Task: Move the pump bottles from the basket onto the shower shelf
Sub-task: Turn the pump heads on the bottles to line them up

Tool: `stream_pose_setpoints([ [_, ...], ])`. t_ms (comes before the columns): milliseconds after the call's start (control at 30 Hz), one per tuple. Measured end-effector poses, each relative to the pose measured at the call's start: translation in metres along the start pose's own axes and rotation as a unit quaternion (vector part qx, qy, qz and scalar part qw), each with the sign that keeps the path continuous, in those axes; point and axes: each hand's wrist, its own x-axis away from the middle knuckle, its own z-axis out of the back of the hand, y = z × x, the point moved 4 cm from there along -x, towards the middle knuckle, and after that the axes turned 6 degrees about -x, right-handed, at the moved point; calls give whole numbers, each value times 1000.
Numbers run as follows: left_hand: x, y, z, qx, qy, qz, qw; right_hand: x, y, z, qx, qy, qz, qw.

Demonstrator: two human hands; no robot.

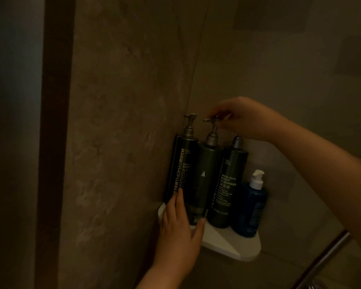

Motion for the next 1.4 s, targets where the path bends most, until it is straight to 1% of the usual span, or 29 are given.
stream_pose_setpoints([
  [133,2,5,7,63,-12,12,998,9,-8,5,-41,-4,21,999],
  [367,3,11,13,175,-30,24,984,23,-21,6,-134,6,56,989],
  [500,1,2,9,213,-35,27,976,22,-25,6,-179,2,51,983],
  [667,-1,-5,8,201,-38,31,978,22,-17,6,-194,14,28,980],
  [833,-2,-4,7,180,-18,29,983,19,-17,6,-181,21,25,983],
  [1000,-3,-1,8,139,41,31,989,16,-17,5,-154,29,34,987],
  [1100,-4,-1,9,139,73,41,987,15,-18,4,-157,32,37,986],
  [1233,-2,6,10,95,131,41,986,14,-20,2,-158,30,44,986],
  [1300,-3,7,11,83,127,38,988,13,-20,2,-154,29,44,987],
  [1400,-4,3,12,113,77,26,990,12,-20,1,-155,28,43,987],
])
